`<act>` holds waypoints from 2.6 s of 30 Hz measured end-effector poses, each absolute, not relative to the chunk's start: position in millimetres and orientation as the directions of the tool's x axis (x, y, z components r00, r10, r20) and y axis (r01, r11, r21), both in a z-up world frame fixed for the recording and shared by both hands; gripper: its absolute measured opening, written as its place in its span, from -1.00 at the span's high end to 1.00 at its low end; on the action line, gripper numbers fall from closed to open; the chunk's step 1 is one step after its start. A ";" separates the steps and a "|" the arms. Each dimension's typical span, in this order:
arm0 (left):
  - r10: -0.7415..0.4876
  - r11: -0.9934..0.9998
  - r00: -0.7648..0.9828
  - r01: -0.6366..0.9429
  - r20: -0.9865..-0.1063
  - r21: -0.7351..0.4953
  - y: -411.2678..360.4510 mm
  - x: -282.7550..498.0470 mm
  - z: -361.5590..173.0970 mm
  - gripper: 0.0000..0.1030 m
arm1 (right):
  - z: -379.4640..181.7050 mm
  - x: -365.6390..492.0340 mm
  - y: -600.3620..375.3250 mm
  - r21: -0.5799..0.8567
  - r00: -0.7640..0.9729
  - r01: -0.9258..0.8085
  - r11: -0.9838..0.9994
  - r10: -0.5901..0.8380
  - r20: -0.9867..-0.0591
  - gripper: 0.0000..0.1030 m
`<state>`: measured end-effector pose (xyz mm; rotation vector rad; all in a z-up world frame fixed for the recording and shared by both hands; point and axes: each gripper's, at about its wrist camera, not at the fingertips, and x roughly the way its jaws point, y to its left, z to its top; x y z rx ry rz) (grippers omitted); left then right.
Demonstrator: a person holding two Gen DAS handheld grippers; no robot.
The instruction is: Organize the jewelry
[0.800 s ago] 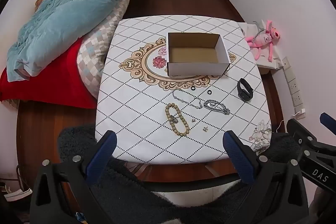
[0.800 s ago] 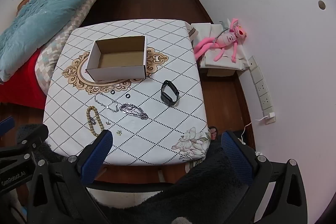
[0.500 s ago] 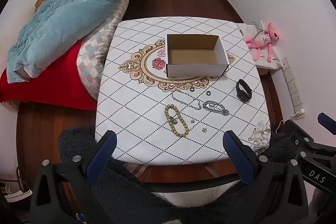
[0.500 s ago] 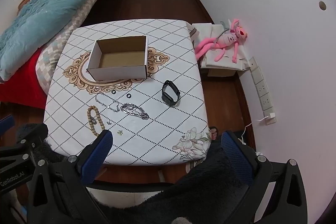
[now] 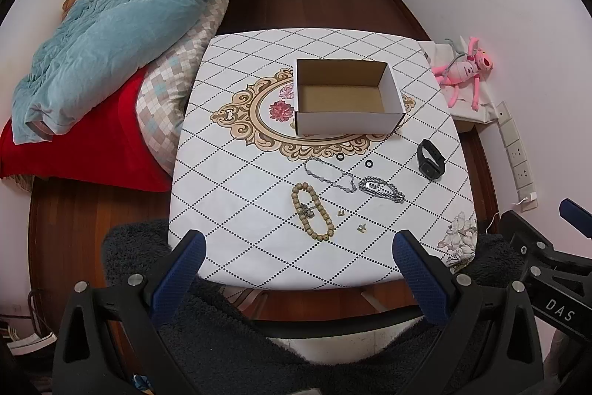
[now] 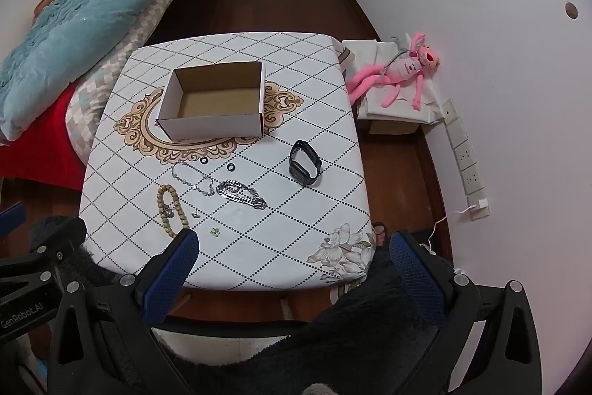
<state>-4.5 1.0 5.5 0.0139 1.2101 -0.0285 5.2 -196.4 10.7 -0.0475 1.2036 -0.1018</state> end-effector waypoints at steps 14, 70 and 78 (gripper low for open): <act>-0.013 1.000 0.353 0.031 -0.936 -0.002 1.1 -2.7 0.8 -1.00 | 11.7 5.7 -196.5 -0.093 0.350 0.052 0.994 -0.105 -0.931 -1.00; -0.031 0.999 0.358 0.041 -0.933 -0.017 -3.5 -1.8 12.1 -1.00 | 19.8 5.1 -199.3 -0.096 0.364 0.055 0.994 -0.110 -0.925 -1.00; 0.032 0.999 0.392 0.012 -0.920 0.039 -0.8 18.1 -4.3 -1.00 | 7.3 17.3 -208.1 -0.071 0.379 0.101 0.992 -0.105 -0.920 -1.00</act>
